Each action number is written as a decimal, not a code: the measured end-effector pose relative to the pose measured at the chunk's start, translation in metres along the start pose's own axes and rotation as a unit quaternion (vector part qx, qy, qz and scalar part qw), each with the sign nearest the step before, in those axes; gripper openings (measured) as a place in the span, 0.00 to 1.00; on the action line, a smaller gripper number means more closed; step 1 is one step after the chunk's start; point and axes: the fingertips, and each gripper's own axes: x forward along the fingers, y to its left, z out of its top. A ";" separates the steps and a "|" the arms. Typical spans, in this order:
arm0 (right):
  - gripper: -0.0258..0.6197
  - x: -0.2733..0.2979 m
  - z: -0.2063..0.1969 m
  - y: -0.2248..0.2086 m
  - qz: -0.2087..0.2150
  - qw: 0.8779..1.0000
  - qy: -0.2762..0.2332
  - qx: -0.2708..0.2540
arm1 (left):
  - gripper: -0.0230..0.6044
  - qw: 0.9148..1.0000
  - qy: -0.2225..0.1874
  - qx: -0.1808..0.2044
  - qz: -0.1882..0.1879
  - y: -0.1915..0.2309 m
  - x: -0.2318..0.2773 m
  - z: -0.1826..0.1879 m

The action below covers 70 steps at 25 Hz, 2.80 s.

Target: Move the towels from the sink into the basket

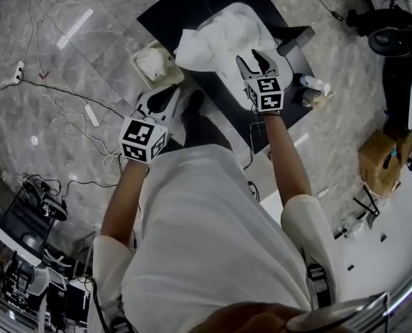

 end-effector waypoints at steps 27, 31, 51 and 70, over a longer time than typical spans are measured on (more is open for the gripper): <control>0.78 0.202 -0.136 -0.034 0.076 0.976 0.167 -0.118 | 0.06 0.996 0.060 -0.064 0.012 0.043 0.076 -0.091; 0.42 0.199 -0.143 -0.035 0.063 0.982 0.156 -0.082 | 0.06 0.996 0.064 -0.063 0.010 0.047 0.082 -0.097; 0.12 0.071 -0.102 -0.033 0.013 0.995 0.042 0.086 | 0.06 0.999 0.054 -0.007 -0.004 0.024 0.020 -0.075; 0.12 -0.107 0.076 0.028 0.018 0.980 -0.161 0.116 | 0.06 0.998 -0.015 0.068 0.001 0.014 -0.077 0.014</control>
